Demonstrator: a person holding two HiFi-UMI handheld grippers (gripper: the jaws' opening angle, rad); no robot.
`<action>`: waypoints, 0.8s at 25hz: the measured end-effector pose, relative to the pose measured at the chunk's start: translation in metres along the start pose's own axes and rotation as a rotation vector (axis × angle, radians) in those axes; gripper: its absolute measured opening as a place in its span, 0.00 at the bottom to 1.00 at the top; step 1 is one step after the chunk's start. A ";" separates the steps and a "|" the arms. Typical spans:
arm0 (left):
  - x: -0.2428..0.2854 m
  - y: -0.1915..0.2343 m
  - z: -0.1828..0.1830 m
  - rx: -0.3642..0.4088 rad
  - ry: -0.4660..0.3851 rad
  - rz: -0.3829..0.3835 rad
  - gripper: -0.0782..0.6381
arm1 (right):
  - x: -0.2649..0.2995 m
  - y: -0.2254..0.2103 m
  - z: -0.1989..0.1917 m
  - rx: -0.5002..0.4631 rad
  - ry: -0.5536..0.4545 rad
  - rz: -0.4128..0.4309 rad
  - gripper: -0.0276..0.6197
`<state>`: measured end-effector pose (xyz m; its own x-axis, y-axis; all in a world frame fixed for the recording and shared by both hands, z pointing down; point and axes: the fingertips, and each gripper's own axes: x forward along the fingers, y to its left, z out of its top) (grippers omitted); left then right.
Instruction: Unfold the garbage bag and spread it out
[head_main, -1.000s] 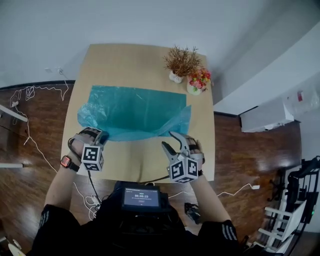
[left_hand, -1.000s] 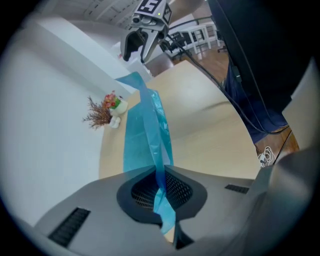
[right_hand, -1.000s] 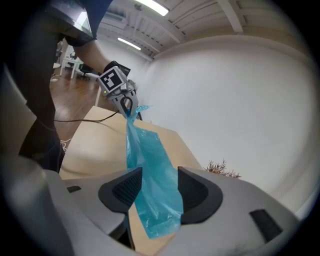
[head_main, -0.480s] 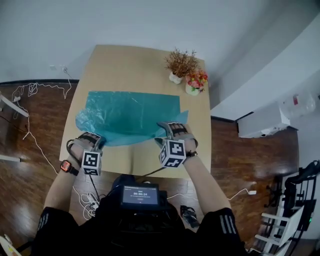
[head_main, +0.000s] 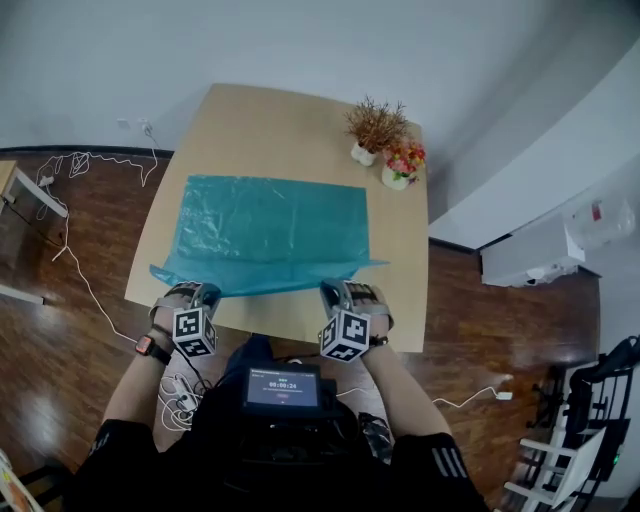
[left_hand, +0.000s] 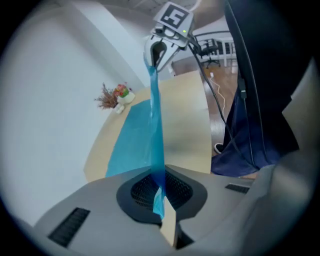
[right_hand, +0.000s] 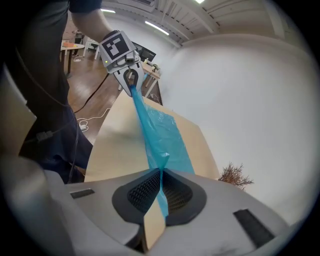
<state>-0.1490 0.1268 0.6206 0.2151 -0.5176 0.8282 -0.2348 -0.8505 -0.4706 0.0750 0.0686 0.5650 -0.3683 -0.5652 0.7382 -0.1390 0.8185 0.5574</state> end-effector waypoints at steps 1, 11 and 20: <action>0.000 -0.008 -0.002 -0.040 0.000 -0.012 0.12 | -0.001 0.008 -0.002 0.016 0.001 0.000 0.08; 0.019 -0.071 -0.025 -0.283 0.026 -0.183 0.15 | 0.007 0.091 -0.040 0.173 0.055 0.099 0.11; 0.042 -0.110 -0.032 -0.486 0.024 -0.381 0.20 | 0.034 0.156 -0.077 0.284 0.111 0.232 0.13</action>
<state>-0.1446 0.2015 0.7164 0.3490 -0.1787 0.9199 -0.5519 -0.8326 0.0477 0.1111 0.1690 0.7062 -0.3200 -0.3566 0.8777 -0.3188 0.9130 0.2547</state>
